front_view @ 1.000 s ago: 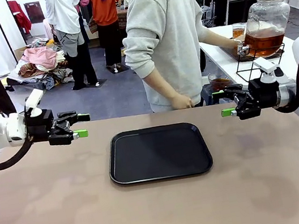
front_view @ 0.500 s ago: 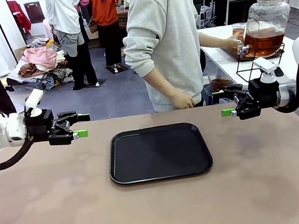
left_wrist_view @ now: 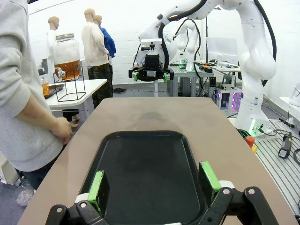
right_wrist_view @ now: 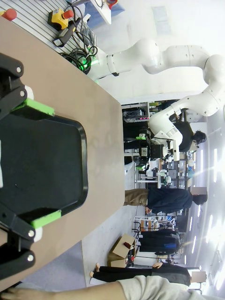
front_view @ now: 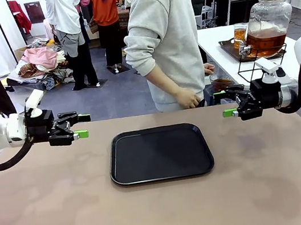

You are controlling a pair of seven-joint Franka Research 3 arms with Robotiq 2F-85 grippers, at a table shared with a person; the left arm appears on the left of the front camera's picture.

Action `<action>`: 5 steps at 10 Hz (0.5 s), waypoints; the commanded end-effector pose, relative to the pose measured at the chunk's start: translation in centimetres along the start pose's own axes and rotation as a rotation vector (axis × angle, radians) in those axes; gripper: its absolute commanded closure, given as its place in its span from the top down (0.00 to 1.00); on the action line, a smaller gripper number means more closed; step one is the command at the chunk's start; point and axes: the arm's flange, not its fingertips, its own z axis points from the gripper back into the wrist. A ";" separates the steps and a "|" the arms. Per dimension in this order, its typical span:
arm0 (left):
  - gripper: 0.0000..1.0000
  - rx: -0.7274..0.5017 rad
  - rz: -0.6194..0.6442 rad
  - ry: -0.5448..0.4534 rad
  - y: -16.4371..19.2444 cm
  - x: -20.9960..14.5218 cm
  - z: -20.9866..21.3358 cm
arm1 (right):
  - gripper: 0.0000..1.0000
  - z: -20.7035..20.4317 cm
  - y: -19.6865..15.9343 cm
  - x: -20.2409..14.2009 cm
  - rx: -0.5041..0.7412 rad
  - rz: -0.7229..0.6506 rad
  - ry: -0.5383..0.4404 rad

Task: Pour the drink into the iced cup.
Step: Open the gripper to release the iced cup you were holding.

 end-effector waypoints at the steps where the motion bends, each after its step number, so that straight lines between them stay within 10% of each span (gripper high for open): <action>1: 1.00 -0.004 -0.001 -0.004 0.0 0.2 -0.1 | 1.00 -0.1 -0.3 0.3 0.003 -0.003 0.006; 5: 1.00 -0.004 -0.001 -0.004 0.0 0.2 -0.1 | 1.00 -0.1 -0.3 0.3 0.003 -0.003 0.006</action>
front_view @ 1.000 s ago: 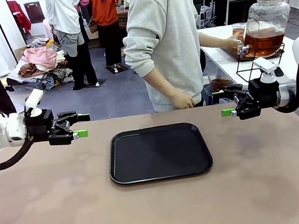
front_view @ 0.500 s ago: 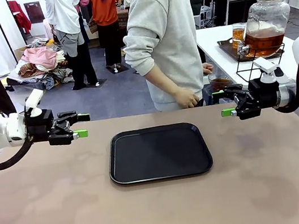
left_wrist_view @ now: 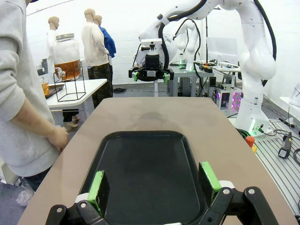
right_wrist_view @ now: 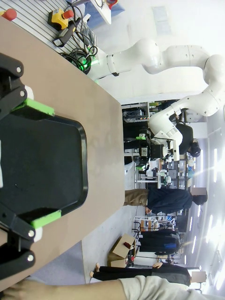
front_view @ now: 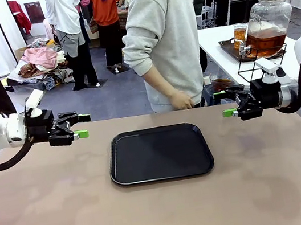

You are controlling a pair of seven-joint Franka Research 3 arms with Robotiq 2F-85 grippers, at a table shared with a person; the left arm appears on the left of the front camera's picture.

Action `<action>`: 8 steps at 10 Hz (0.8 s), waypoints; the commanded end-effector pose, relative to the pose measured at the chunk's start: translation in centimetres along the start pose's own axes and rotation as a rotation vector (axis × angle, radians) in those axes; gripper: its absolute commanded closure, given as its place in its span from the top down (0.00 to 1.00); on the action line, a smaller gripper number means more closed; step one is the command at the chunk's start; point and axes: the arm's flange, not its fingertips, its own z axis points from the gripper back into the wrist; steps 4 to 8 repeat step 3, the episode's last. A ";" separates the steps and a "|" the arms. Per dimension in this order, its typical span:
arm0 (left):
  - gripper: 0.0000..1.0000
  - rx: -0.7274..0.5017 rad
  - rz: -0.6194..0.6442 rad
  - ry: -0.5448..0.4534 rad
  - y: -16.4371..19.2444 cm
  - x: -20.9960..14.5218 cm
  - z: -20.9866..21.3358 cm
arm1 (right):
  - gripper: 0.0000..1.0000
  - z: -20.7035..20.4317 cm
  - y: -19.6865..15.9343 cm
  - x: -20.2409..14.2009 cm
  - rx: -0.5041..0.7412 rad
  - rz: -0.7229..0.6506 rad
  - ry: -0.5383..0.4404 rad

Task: Pour the drink into the iced cup.
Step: Open the gripper to release the iced cup you were holding.

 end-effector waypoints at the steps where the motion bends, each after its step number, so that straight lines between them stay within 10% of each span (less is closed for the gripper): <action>1: 1.00 -0.004 -0.001 -0.004 0.0 0.2 -0.1 | 1.00 -0.1 -0.3 0.3 0.003 -0.003 0.006; 8: 1.00 -0.004 -0.001 -0.004 0.0 0.2 -0.1 | 1.00 -0.1 -0.3 0.3 0.003 -0.003 0.006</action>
